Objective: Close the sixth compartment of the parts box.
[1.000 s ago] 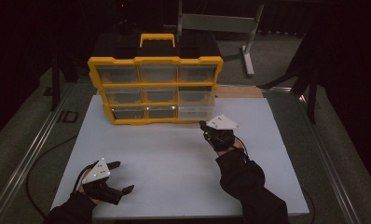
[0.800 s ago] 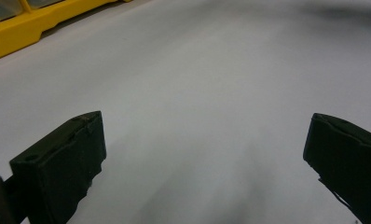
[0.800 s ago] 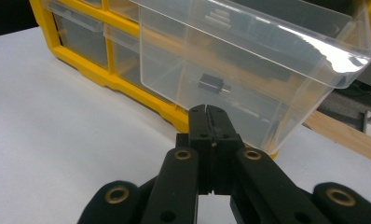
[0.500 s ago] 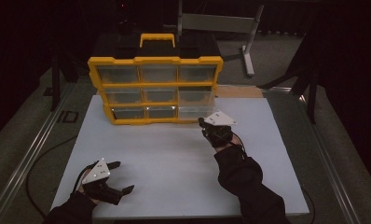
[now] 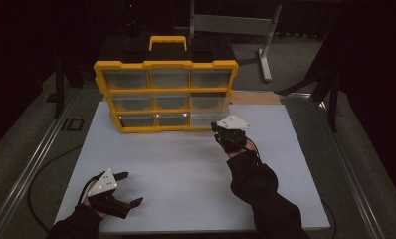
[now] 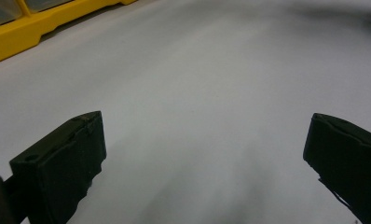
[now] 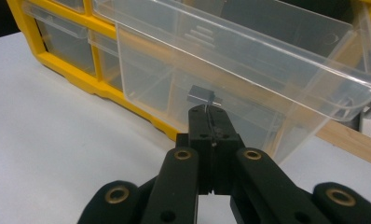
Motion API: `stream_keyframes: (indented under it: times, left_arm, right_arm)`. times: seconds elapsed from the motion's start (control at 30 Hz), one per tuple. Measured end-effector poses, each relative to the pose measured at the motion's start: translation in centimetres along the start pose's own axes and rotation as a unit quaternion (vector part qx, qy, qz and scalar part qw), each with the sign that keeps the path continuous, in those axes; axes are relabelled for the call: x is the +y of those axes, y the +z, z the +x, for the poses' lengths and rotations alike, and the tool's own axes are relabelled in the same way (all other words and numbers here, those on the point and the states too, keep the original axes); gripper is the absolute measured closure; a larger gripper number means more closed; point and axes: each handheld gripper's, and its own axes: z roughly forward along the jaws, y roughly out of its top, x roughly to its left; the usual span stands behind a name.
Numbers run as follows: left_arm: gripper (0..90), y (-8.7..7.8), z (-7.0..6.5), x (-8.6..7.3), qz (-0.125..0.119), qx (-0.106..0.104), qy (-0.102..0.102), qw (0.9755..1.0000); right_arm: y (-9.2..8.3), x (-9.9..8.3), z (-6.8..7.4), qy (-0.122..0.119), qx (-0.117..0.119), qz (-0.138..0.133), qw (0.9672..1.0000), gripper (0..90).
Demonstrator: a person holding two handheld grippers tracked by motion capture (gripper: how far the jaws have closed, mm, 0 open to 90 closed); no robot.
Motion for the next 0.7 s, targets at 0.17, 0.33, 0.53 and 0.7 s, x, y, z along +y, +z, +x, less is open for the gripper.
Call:
stream_keyframes:
  times: [0.17,0.33,0.53,0.7]
  left_arm:
    - [0.0,-0.01,-0.01,0.00,-0.002,0.000,-0.001,1.0000]
    - [0.0,-0.01,0.00,0.00,-0.002,-0.001,-0.001,1.0000]
    - [0.0,-0.04,0.00,0.01,-0.002,0.000,0.000,1.0000]
    - [0.0,-0.02,-0.02,0.01,-0.002,-0.001,0.000,1.0000]
  right_arm:
    - [0.30,0.09,0.04,-0.001,-0.001,0.006,1.0000,90.0]
    - [0.39,0.25,0.11,-0.006,-0.002,0.005,1.0000,90.0]
    - [0.78,0.58,0.19,-0.003,-0.003,0.007,1.0000,90.0]
    - [0.89,0.68,0.26,-0.005,-0.003,0.006,1.0000,90.0]
